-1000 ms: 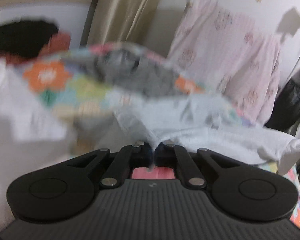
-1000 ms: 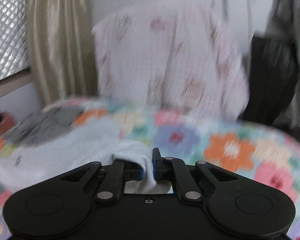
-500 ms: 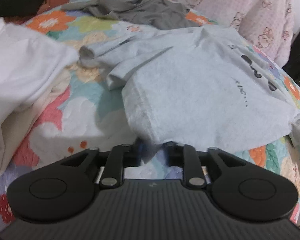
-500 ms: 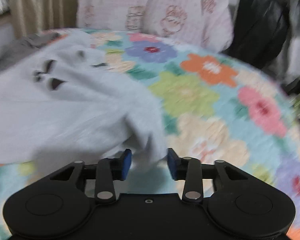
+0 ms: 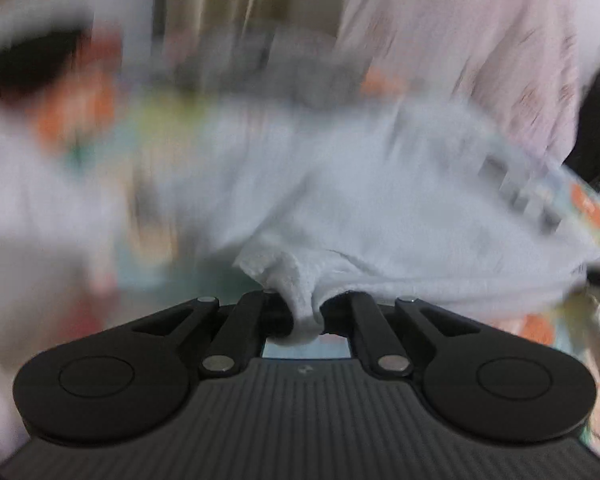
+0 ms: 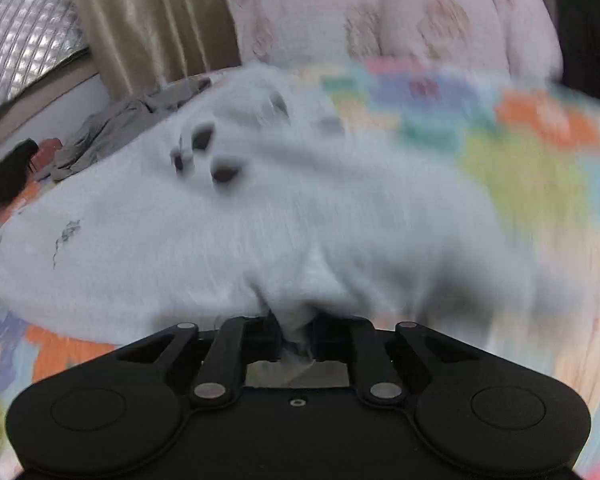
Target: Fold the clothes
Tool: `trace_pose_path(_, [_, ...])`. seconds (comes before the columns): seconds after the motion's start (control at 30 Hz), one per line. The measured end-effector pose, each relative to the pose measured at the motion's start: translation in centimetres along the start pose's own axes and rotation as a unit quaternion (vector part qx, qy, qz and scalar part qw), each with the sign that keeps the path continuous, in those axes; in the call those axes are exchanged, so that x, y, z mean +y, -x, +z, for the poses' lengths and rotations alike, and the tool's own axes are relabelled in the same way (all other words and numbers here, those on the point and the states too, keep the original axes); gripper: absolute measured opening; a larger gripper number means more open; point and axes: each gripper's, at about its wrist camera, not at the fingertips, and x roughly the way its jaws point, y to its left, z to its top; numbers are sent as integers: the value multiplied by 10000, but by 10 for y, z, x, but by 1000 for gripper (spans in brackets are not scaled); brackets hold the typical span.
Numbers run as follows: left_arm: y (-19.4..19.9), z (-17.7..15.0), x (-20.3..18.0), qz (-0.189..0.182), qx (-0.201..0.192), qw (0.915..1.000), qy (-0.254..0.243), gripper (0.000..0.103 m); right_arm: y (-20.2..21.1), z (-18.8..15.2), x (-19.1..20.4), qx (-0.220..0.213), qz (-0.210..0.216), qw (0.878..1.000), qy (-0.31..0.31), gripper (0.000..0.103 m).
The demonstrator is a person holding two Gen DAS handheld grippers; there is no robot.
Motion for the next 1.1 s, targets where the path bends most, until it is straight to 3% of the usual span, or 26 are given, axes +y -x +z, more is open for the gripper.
trace_pose_path(0.1, [68,37,-13,-143,-737,9969,240,3,55,55,13,-908,-30,9951,398,11])
trace_pose_path(0.17, [101,32,-23,-225,-809,9961,260,3,100,76,17,-1374,99,9893,469,11])
trace_pose_path(0.2, [113,25,-30,-215,-750,9967,207,3,115,76,18,-1401,189,9886,517,11])
trace_pose_path(0.27, [113,-6,-31,-287,-214,9990,268,3,118,57,15,-827,221,9938,709,11])
trace_pose_path(0.37, [82,-74,-24,-404,956,9928,602,3,93,7,7,422,-73,9942,985,11])
trace_pose_path(0.47, [81,-101,-36,-364,1105,9921,465,3,73,-38,0,1058,-539,9876,1025,10])
trace_pose_path(0.5, [81,-109,-41,-351,1141,9920,416,2,77,-40,0,957,-567,9888,991,10])
trace_pose_path(0.63, [126,-97,-52,-305,468,9975,428,2,133,-25,7,-193,-688,9928,958,10])
trace_pose_path(0.67, [125,-100,-53,-342,600,9963,520,2,147,-24,7,-369,-791,9919,919,10])
trace_pose_path(0.77, [112,-121,-53,-296,1186,9908,587,2,145,-45,0,-73,-755,9954,592,10])
trace_pose_path(0.87, [97,-146,-50,-41,1684,9845,490,2,108,-83,-18,694,-751,9944,251,10])
trace_pose_path(0.93, [93,-154,-45,27,1769,9825,583,2,97,-101,-30,991,-566,9935,-26,10])
trace_pose_path(1.0, [93,-156,-40,76,1725,9832,589,3,97,-109,-41,1002,-320,9938,-363,12])
trace_pose_path(1.1, [94,-155,-43,109,1670,9844,550,3,112,-112,-66,646,156,9916,-1108,40])
